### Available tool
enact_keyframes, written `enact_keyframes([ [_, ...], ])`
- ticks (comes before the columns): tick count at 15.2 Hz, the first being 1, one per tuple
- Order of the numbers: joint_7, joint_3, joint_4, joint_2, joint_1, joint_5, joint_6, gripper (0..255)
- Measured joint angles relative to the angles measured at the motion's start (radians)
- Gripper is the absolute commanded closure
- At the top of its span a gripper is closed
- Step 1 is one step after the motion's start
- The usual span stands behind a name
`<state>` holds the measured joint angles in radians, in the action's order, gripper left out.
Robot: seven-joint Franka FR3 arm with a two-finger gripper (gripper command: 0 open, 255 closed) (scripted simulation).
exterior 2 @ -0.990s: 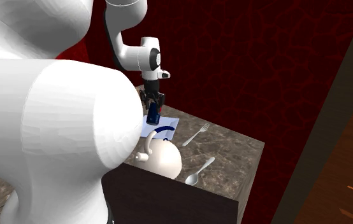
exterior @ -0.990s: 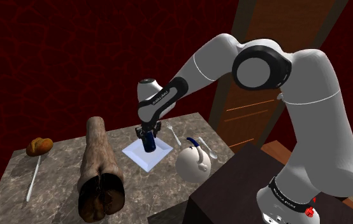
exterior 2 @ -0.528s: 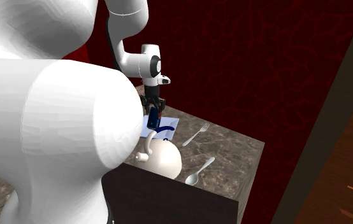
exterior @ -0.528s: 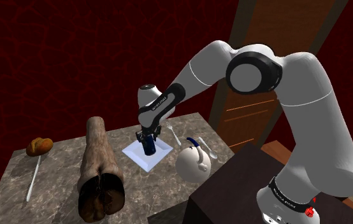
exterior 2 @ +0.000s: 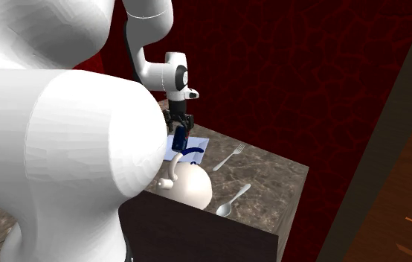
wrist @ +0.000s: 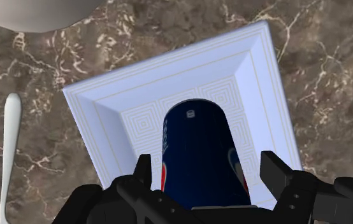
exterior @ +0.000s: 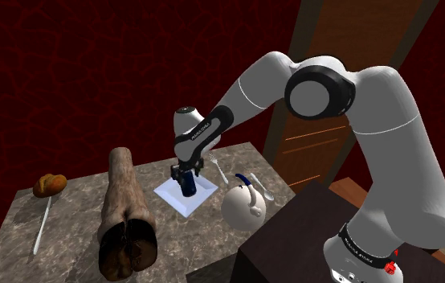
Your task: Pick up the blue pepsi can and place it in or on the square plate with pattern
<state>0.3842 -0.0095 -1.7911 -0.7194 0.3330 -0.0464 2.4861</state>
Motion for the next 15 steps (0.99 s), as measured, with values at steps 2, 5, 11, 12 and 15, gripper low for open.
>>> enact_keyframes([
  [2,0.0,0.0,0.0,0.0,0.0,0.0,0.0,0],
  [5,0.002,0.0,-0.003,0.014,0.001,0.0,-0.011,0],
  [11,0.002,-0.003,-0.015,0.094,0.0,0.003,-0.078,0],
  [12,0.002,-0.003,-0.016,0.096,0.0,0.003,-0.08,0],
  [15,0.002,-0.003,-0.016,0.097,0.0,0.003,-0.081,0],
])
